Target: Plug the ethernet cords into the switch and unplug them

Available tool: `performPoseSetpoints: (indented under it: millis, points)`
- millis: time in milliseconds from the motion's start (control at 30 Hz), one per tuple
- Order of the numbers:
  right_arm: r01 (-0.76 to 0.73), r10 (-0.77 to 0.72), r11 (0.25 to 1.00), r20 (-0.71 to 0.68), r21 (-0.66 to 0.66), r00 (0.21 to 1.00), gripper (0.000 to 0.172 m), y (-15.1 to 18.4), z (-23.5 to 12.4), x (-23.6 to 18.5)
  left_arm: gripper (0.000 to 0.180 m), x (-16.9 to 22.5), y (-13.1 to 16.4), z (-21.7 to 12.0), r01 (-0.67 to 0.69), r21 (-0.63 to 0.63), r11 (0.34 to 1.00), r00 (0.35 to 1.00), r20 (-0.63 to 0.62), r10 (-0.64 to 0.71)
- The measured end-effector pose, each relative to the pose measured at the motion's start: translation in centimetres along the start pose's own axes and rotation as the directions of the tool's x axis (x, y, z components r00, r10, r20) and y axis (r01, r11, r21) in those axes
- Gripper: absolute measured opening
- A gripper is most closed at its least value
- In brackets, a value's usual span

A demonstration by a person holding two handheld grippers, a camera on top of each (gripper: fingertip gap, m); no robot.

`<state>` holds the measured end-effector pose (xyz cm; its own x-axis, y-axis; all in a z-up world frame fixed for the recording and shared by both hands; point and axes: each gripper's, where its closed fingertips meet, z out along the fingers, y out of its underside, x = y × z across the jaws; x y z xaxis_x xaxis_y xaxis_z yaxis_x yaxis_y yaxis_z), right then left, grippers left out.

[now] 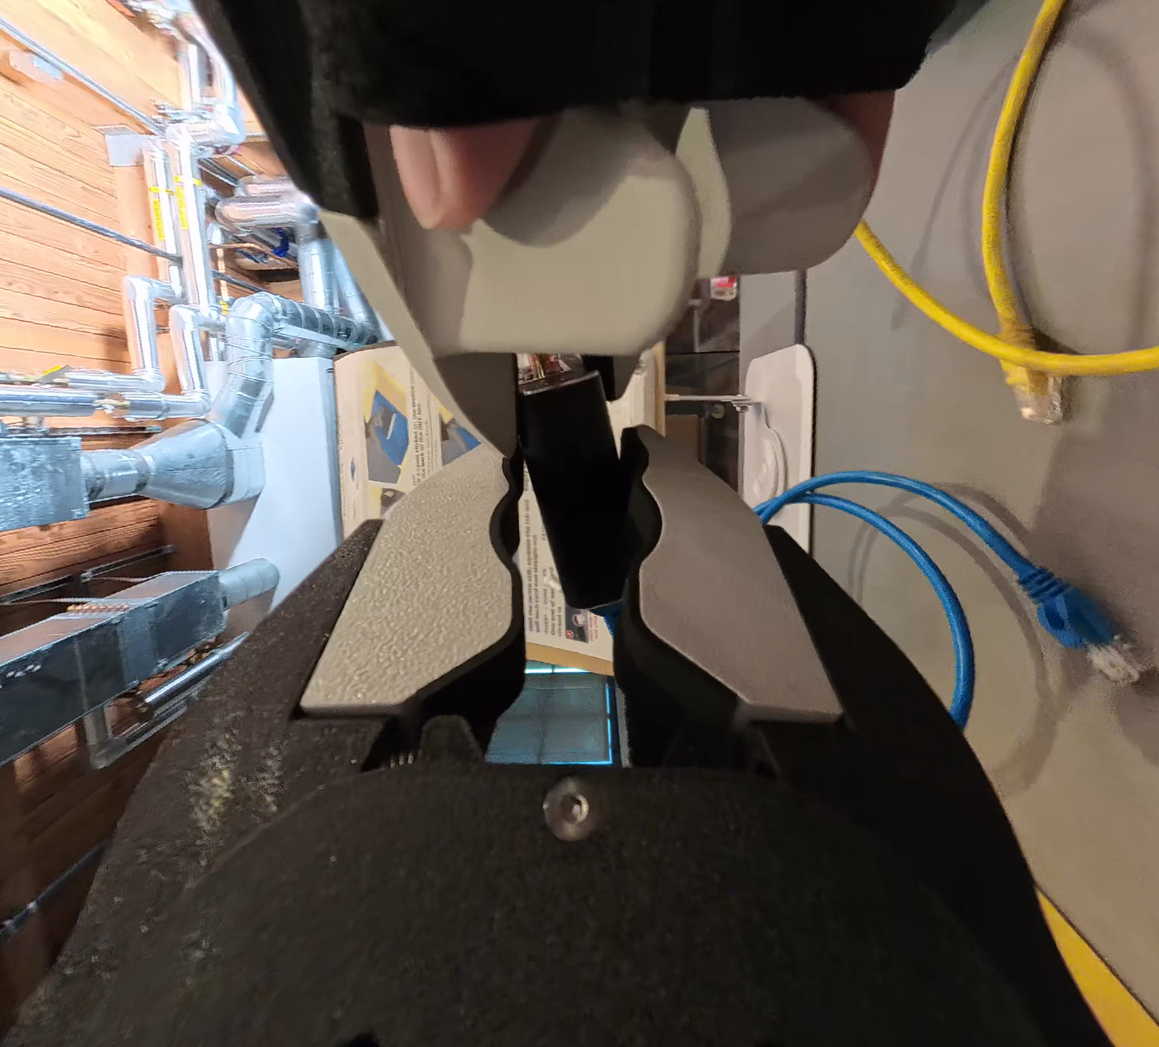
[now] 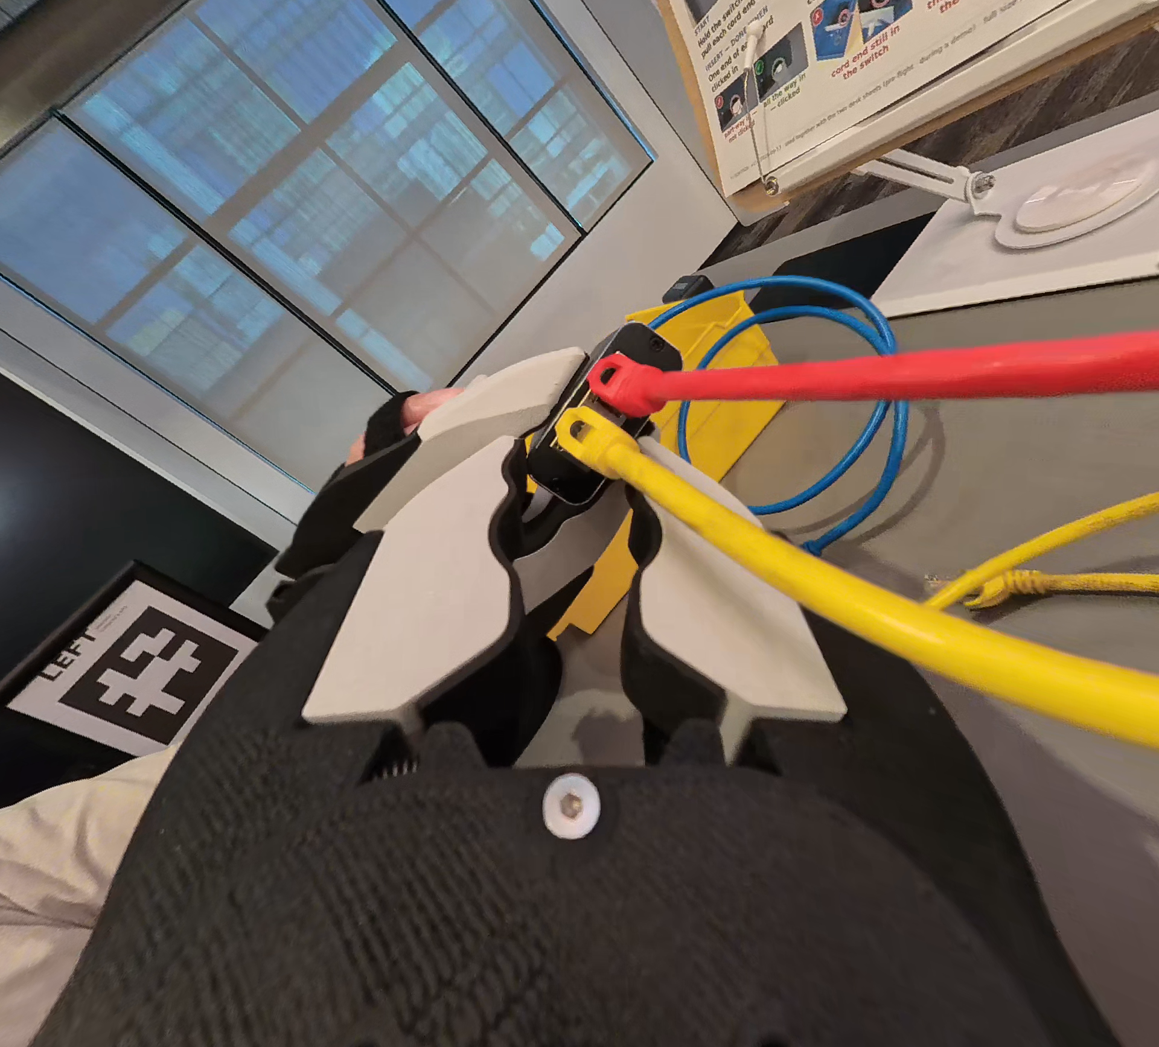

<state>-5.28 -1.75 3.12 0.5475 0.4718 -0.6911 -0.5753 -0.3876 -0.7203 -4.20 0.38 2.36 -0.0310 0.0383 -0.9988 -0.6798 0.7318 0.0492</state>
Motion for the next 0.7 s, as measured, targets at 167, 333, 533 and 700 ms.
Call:
performPoseSetpoints:
  millis: [167, 333, 533, 700]
  points:
    - [0.024, -0.023, 0.999, -0.04, 0.021, 0.999, 0.031, -0.3, 0.2, 0.0, 0.028, -0.8, 0.3, 0.6, -0.01, -0.049, 0.999, 0.994, 0.108, 0.015]
    - [0.053, -0.051, 0.997, -0.032, 0.058, 0.998, 0.032, -0.8, 0.1, -0.5, 0.026, -1.3, 0.2, 0.9, 0.083, -0.027, 0.996, 0.993, 0.09, -0.08]
    - [0.063, -0.065, 0.995, 0.013, 0.083, 0.998, 0.034, -1.4, -0.1, -1.9, 0.025, -2.7, 0.5, 0.1, 0.137, 0.003, 0.991, 0.981, 0.135, -0.136]
    - [0.072, -0.073, 0.991, 0.009, 0.109, 0.997, 0.038, -1.7, -0.5, -2.2, 0.025, -3.1, 1.5, -0.4, 0.192, 0.001, 0.981, 0.969, 0.157, -0.19]
